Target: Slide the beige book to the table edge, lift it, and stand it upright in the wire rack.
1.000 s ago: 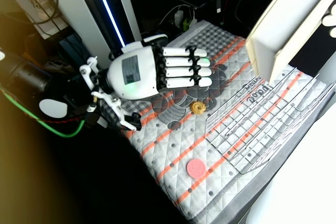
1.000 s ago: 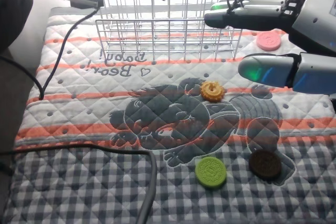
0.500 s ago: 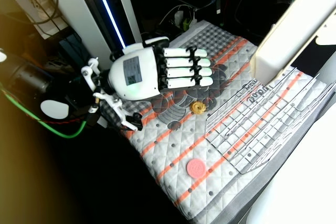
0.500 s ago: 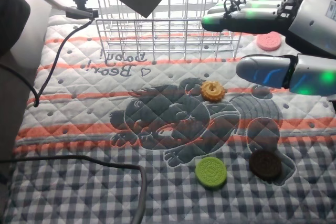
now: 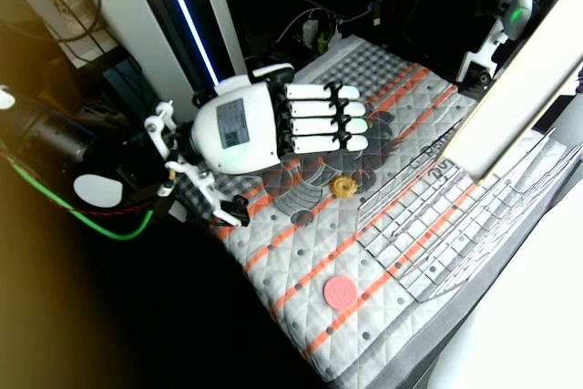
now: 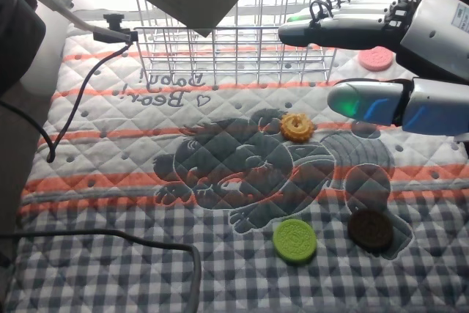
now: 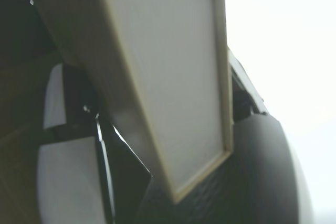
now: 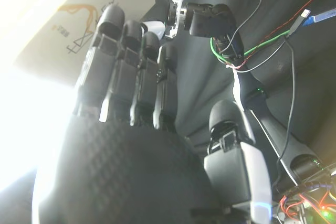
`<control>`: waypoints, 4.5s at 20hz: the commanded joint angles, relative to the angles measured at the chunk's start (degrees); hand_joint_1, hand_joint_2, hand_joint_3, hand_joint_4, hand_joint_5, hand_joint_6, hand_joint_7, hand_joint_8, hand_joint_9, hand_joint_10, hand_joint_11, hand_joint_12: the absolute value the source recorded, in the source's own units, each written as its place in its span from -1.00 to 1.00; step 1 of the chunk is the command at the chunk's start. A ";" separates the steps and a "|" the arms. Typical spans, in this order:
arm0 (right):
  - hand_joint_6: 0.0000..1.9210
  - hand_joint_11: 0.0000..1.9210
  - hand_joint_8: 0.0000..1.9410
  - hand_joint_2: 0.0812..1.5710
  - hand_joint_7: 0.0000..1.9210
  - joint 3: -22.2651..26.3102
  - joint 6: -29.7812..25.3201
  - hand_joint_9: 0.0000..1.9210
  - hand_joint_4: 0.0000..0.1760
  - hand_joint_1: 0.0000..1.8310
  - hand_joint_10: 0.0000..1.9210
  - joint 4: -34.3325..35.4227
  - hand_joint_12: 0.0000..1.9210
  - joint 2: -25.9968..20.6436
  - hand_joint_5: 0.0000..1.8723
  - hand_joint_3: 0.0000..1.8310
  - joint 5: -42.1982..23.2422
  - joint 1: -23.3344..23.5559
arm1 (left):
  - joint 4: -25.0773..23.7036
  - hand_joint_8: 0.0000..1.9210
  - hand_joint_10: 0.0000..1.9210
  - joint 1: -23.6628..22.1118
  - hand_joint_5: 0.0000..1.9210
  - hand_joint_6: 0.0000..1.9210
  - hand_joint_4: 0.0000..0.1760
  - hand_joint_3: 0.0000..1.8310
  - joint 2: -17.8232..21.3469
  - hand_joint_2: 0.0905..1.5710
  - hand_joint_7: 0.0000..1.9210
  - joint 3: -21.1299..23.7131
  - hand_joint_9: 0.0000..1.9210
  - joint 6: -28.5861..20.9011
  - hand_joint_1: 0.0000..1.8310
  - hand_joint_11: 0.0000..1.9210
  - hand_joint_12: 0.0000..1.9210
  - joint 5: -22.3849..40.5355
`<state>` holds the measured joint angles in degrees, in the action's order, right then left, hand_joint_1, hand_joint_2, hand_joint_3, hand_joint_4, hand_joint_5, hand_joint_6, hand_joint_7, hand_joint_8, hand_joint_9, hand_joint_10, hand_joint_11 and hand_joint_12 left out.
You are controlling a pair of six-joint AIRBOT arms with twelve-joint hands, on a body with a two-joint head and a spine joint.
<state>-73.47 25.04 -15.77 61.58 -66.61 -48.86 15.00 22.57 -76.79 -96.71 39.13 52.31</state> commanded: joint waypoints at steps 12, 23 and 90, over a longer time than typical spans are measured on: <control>-1.00 -0.42 -1.00 0.64 -0.46 0.32 -0.95 -0.47 -1.00 -1.00 -1.00 2.47 -0.98 0.19 -0.48 -0.99 -6.65 0.43 | 7.87 -0.01 0.37 10.48 0.23 -0.35 -1.00 -1.00 1.06 0.36 -0.02 2.85 -0.14 -2.81 0.50 -0.46 0.40 10.56; -1.00 -0.44 -0.99 0.66 -0.49 0.99 -0.95 -0.48 -1.00 -1.00 -1.00 3.33 -1.00 0.10 -0.51 -0.99 -6.64 0.43 | 11.72 0.32 -0.49 18.58 0.08 0.00 -1.00 -1.00 4.28 0.46 -0.30 8.91 -0.20 -1.73 0.34 -0.71 0.41 11.75; -1.00 -0.52 -1.00 0.76 -0.52 13.12 12.79 -0.54 -1.00 -1.00 -0.99 19.44 -0.97 -13.48 -0.51 -0.99 -21.45 -9.27 | -6.26 -1.00 -1.00 23.79 -1.00 -1.00 0.72 -1.00 27.03 0.41 -1.00 35.56 -1.00 5.70 -1.00 -1.00 -1.00 31.57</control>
<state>-60.42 37.85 1.93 48.40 -78.08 -58.78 8.86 46.78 -50.41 -61.08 45.17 73.95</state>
